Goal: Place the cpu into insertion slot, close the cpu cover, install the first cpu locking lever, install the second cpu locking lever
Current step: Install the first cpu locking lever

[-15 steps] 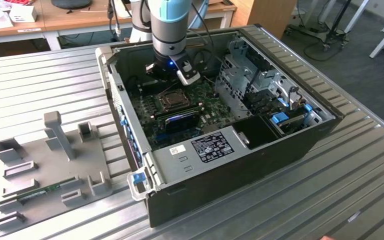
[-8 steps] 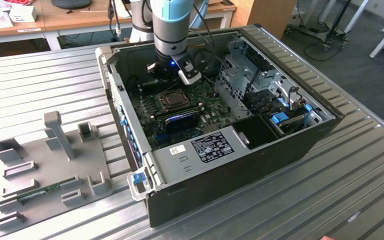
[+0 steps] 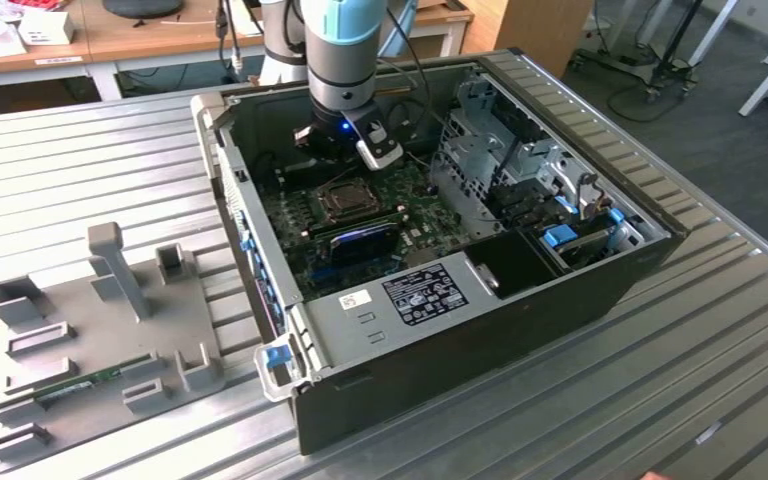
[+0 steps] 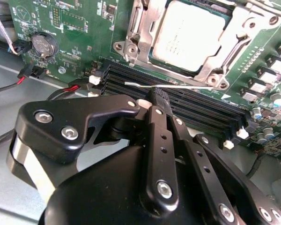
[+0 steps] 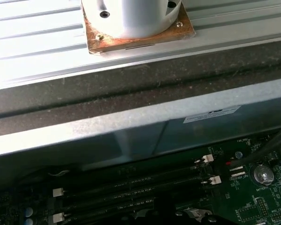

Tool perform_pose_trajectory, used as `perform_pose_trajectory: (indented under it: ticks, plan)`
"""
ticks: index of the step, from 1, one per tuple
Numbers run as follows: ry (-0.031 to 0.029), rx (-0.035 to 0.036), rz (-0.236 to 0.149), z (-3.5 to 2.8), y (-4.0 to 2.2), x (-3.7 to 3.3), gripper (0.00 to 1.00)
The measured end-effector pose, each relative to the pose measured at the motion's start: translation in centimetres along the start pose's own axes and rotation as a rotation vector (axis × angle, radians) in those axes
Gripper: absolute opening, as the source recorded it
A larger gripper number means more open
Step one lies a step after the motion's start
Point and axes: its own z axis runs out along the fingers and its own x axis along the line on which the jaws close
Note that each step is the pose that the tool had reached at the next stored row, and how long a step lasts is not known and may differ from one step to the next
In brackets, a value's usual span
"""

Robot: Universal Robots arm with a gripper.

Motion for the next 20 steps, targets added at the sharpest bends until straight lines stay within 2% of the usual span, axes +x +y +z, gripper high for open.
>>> perform_pose_trajectory:
  ticks: [6, 13, 20]
  plan:
    - [0.0, -0.0004, 0.0, 0.36, -0.04, -0.33, 0.11]
    - [0.0001, -0.001, 0.0, 0.68, -0.17, -0.34, 0.11]
    - [0.0002, -0.0017, 0.0, 0.87, -0.66, -0.41, 0.11]
